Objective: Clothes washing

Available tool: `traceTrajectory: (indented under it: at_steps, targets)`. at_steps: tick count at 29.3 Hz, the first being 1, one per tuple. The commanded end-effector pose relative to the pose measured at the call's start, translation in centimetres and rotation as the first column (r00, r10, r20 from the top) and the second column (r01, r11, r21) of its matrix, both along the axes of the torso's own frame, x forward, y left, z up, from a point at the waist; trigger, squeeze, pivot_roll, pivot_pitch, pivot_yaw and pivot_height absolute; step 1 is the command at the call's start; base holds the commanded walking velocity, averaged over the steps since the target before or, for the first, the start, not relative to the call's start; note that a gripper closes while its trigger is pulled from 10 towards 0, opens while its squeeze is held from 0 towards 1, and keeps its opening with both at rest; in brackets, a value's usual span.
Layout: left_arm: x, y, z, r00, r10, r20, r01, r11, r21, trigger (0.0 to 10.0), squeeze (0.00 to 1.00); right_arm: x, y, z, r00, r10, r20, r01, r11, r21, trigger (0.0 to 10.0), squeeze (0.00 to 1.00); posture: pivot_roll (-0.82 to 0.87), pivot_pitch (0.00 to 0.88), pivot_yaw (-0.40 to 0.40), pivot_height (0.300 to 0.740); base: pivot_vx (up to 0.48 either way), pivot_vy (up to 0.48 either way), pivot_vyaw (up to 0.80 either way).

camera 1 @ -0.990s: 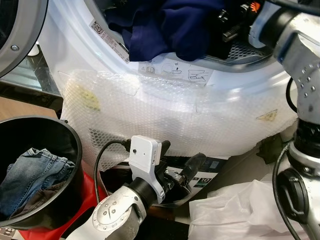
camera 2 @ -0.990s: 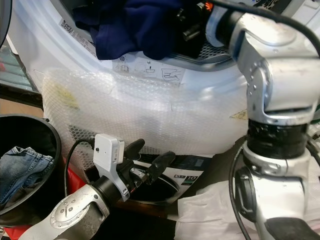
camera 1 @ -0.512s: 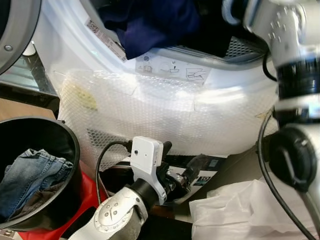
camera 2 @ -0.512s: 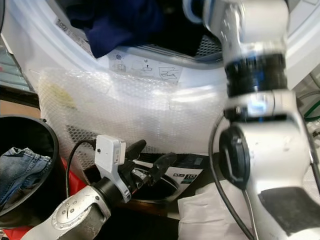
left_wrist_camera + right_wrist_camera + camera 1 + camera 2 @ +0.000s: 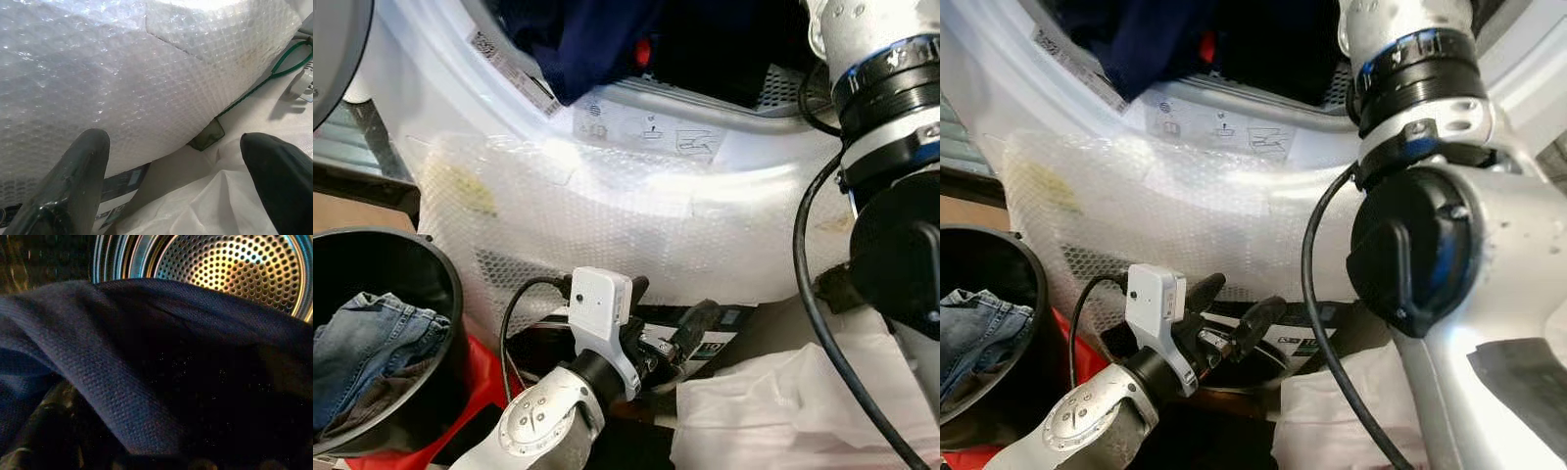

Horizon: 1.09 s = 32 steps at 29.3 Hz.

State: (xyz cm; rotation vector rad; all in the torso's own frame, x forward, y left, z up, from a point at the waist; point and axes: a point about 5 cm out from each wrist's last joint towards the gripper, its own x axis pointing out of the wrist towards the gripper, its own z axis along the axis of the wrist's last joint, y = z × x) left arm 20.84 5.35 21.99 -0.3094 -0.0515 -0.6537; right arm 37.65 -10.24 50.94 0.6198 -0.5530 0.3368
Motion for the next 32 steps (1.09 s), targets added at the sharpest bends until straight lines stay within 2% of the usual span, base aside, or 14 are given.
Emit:
traceTrajectory:
  at_steps: [1, 2, 3, 4, 5, 6, 7, 9, 10, 11, 12, 19, 25, 32]
  targets:
    - [-0.6, -0.4, 0.2, 1.0, -0.016, 0.004, 0.016, 1.0, -0.013, 10.0, 0.0, -1.0, -0.7, 1.8, 0.998, 0.001, 0.063, -0.004, 0.998, 0.057, 10.0, 0.0, -0.11, 0.157, -0.243, 0.74, 0.0, 0.0, 0.0]
    - [-0.6, -0.5, 0.2, 1.0, -0.016, 0.002, 0.016, 1.0, -0.013, 10.0, 0.0, -0.8, -0.4, 1.4, 0.999, -0.007, 0.043, 0.005, 0.999, 0.041, 10.0, 0.0, -0.11, 0.157, -0.243, 0.74, 0.0, 0.0, 0.0]
    - [-0.6, -0.5, 0.2, 1.0, -0.014, 0.001, 0.014, 1.0, -0.015, 10.0, 0.0, 0.3, 1.7, -0.9, 0.999, 0.007, -0.043, -0.013, 0.99, -0.141, 10.0, 0.0, -0.1, 0.158, -0.246, 0.74, 0.0, 0.0, 0.0]
    - [-0.6, -0.5, 0.2, 1.0, -0.014, 0.001, 0.014, 1.0, -0.015, 10.0, 0.0, 0.3, 1.7, -0.9, 0.999, 0.007, -0.043, -0.013, 0.99, -0.141, 10.0, 0.0, -0.1, 0.158, -0.246, 0.74, 0.0, 0.0, 0.0]
    - [-0.7, -0.5, 0.2, 1.0, -0.011, -0.001, 0.011, 1.0, -0.016, 10.0, 0.0, 1.4, 3.5, -3.8, 0.994, -0.032, -0.106, -0.013, 0.916, -0.401, 10.0, 0.0, -0.1, 0.158, -0.246, 0.74, 0.0, 0.0, 0.0]
    - [-0.7, -0.4, 0.2, 1.0, -0.009, -0.003, 0.009, 1.0, -0.017, 10.0, 0.0, 1.9, 4.1, -5.5, 0.99, -0.042, -0.134, -0.034, 0.854, -0.519, 10.0, 0.0, -0.11, 0.163, -0.246, 0.74, 0.0, 0.0, 0.0]
    - [-0.7, -0.4, 0.2, 1.0, -0.009, -0.003, 0.009, 1.0, -0.017, 10.0, 0.0, 1.9, 4.1, -5.5, 0.99, -0.042, -0.134, -0.034, 0.854, -0.519, 10.0, 0.0, -0.11, 0.163, -0.246, 0.74, 0.0, 0.0, 0.0]
    - [-0.8, -0.4, 0.1, 1.0, -0.005, -0.005, 0.005, 1.0, -0.013, 10.0, 0.0, 2.6, 4.1, -7.7, 0.988, -0.057, -0.146, -0.064, 0.705, -0.706, 10.0, 0.0, -0.1, 0.164, -0.246, 0.74, 0.0, 0.0, 0.0]
    - [-0.8, -0.4, 0.1, 1.0, -0.005, -0.005, 0.005, 1.0, -0.013, 10.0, 0.0, 2.6, 4.1, -7.7, 0.988, -0.057, -0.146, -0.064, 0.705, -0.706, 10.0, 0.0, -0.1, 0.164, -0.246, 0.74, 0.0, 0.0, 0.0]
    - [-0.7, -0.4, 0.1, 1.0, -0.004, -0.005, 0.004, 1.0, -0.014, 10.0, 0.0, 2.7, 3.8, -8.3, 0.987, -0.056, -0.15, -0.083, 0.623, -0.778, 10.0, 0.0, -0.1, 0.164, -0.245, 0.74, 0.0, 0.0, 0.0]
    - [-0.7, -0.3, 0.2, 1.0, -0.004, -0.004, 0.004, 1.0, -0.014, 10.0, 0.0, 2.7, 3.5, -8.3, 0.987, -0.05, -0.156, -0.095, 0.598, -0.796, 10.0, 0.0, -0.1, 0.164, -0.245, 0.74, 0.0, 0.0, 0.0]
    - [-0.6, -0.4, 0.2, 1.0, -0.009, 0.0, 0.009, 1.0, -0.014, 10.0, 0.0, 2.5, 0.2, -7.4, 0.984, -0.108, -0.143, -0.076, 0.474, -0.877, 10.0, 0.0, -0.12, 0.155, -0.238, 0.74, 0.0, 0.0, 0.0]
    - [-0.6, -0.4, 0.2, 1.0, -0.01, 0.002, 0.01, 1.0, -0.014, 10.0, 0.0, 2.1, -2.0, -6.9, 0.972, -0.132, -0.194, -0.117, 0.443, -0.889, 10.0, 0.0, -0.12, 0.151, -0.238, 0.74, 0.0, 0.0, 0.0]
    - [-0.5, -0.4, 0.2, 1.0, -0.012, 0.003, 0.012, 1.0, -0.012, 10.0, 0.0, 0.7, -4.6, -5.0, 0.949, -0.102, -0.298, -0.186, 0.583, -0.791, 10.0, 0.0, -0.12, 0.148, -0.233, 0.74, 0.0, 0.0, 0.0]
